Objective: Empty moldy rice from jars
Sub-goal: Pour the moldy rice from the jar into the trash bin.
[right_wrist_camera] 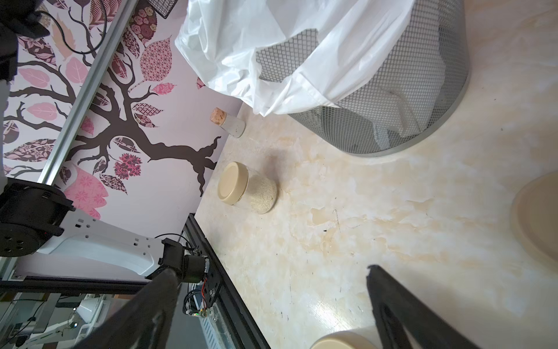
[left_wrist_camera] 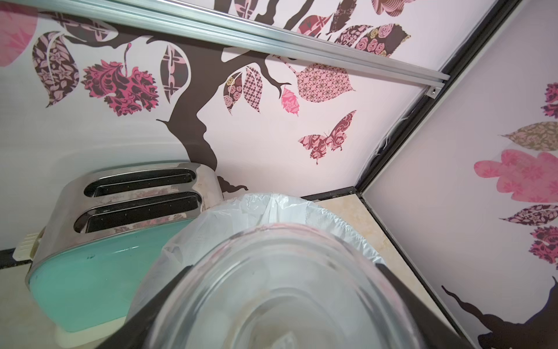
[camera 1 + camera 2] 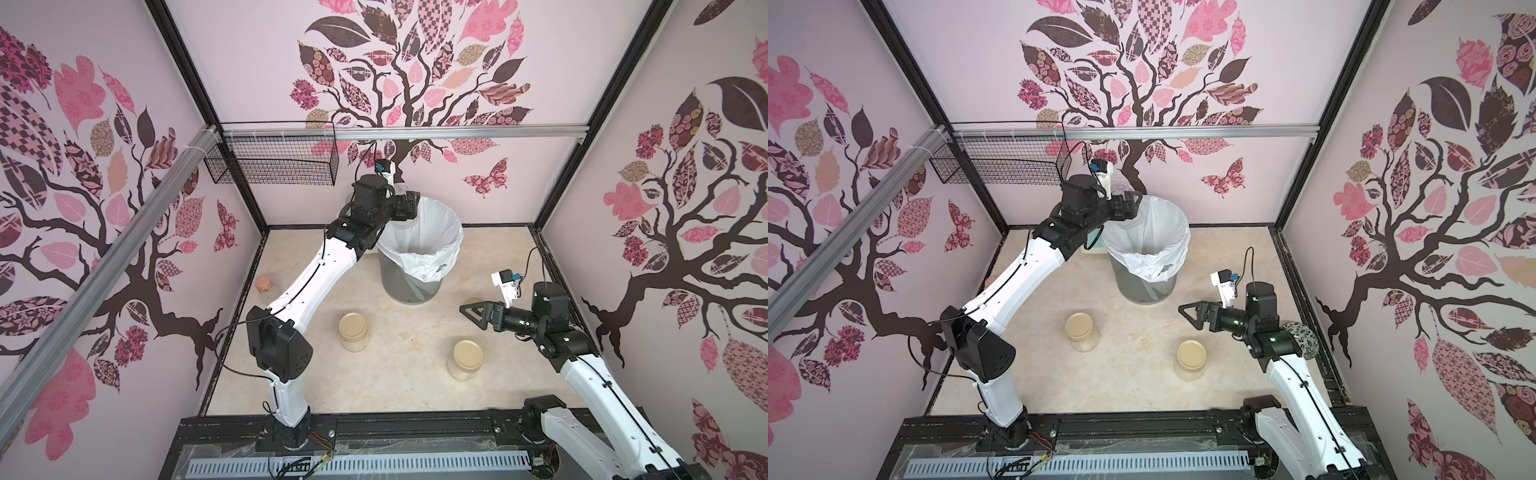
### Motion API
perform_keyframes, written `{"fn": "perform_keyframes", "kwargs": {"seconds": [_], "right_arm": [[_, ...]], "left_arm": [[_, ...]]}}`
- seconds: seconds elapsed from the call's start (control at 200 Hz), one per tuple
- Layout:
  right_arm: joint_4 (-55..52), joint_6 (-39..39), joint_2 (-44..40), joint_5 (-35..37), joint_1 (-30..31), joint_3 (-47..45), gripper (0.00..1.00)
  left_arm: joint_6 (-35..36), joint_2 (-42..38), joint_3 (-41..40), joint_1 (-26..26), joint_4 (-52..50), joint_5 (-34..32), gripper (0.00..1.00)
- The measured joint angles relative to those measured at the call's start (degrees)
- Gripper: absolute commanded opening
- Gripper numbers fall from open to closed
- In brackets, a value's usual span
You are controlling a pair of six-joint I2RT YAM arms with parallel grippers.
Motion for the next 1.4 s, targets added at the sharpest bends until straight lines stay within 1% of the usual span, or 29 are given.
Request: {"fn": "perform_keyframes", "kwargs": {"seconds": [0.48, 0.755, 0.965, 1.401], "right_arm": [[1.11, 0.39, 0.09, 0.0, 0.0, -1.07, 1.0], [1.09, 0.42, -0.09, -0.04, 0.0, -1.07, 1.0], [0.68, 0.42, -0.7, -0.02, 0.0, -1.07, 1.0], [0.24, 0.39, -0.76, -0.02, 0.0, -1.07, 0.99]], "left_arm": [[14.21, 1.42, 0.2, -3.21, -0.5, -1.9, 0.59], [21.11, 1.46, 0.2, -4.74, -0.85, -3.87, 0.59], [27.69, 1.53, 0.2, -5.92, -0.79, -6.16, 0.6], [34.71, 1.53, 0.2, -6.97, 1.11, -9.66, 0.6]]}}
